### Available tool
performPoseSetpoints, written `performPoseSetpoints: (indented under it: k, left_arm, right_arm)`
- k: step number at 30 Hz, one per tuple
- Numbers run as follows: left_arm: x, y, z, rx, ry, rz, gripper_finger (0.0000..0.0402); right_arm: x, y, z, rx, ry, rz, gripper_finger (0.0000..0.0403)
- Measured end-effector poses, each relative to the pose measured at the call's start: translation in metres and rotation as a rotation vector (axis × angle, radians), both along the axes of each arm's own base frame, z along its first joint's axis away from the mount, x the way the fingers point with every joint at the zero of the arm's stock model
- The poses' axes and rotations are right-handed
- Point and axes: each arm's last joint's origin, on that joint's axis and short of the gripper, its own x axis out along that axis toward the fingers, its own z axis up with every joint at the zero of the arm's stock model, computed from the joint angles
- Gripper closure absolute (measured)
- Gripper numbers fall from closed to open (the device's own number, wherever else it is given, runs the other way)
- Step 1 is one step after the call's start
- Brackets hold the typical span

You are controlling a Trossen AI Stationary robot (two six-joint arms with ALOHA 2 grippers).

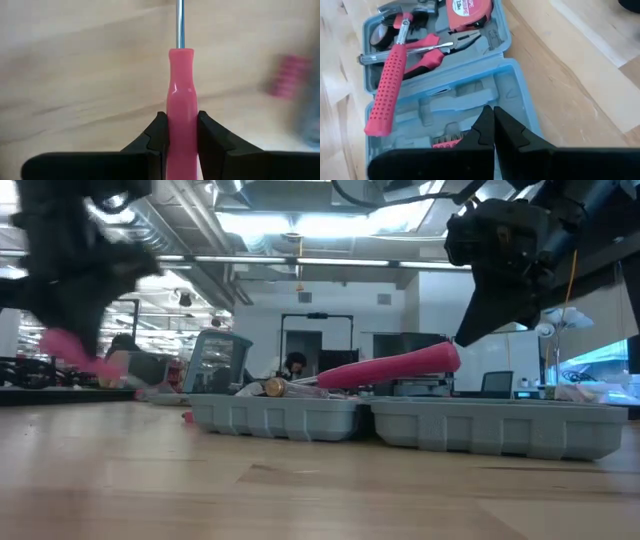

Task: Prefit tool cases
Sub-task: Remove the orange socket wrench from the gray prefit tool case

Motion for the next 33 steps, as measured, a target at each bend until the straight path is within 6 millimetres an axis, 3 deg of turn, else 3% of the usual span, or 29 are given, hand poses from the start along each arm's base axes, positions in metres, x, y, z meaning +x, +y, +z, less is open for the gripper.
performPoseSetpoints:
  k: [6, 10, 19, 26, 33]
  left_arm:
    - [-0.017, -0.006, -0.01, 0.174, -0.066, 0.334, 0.0344]
    - [-0.024, -0.01, -0.022, 0.114, 0.039, 0.269, 0.0344]
    - [-0.031, -0.019, -0.029, 0.05, 0.189, 0.094, 0.0344]
    - [-0.029, -0.021, -0.035, 0.048, 0.211, 0.197, 0.0344]
    - [-0.029, -0.021, -0.035, 0.052, 0.207, 0.24, 0.0242]
  right_arm:
    - [0.001, 0.0, 0.001, 0.024, -0.02, -0.026, 0.0402]
    - [0.002, 0.0, 0.001, 0.027, -0.027, -0.028, 0.0402]
    - [0.003, -0.003, 0.001, 0.034, -0.023, -0.039, 0.0402]
    - [0.006, -0.011, 0.002, 0.046, -0.043, -0.065, 0.0402]
    - [0.008, -0.011, 0.004, 0.059, -0.066, -0.051, 0.0402]
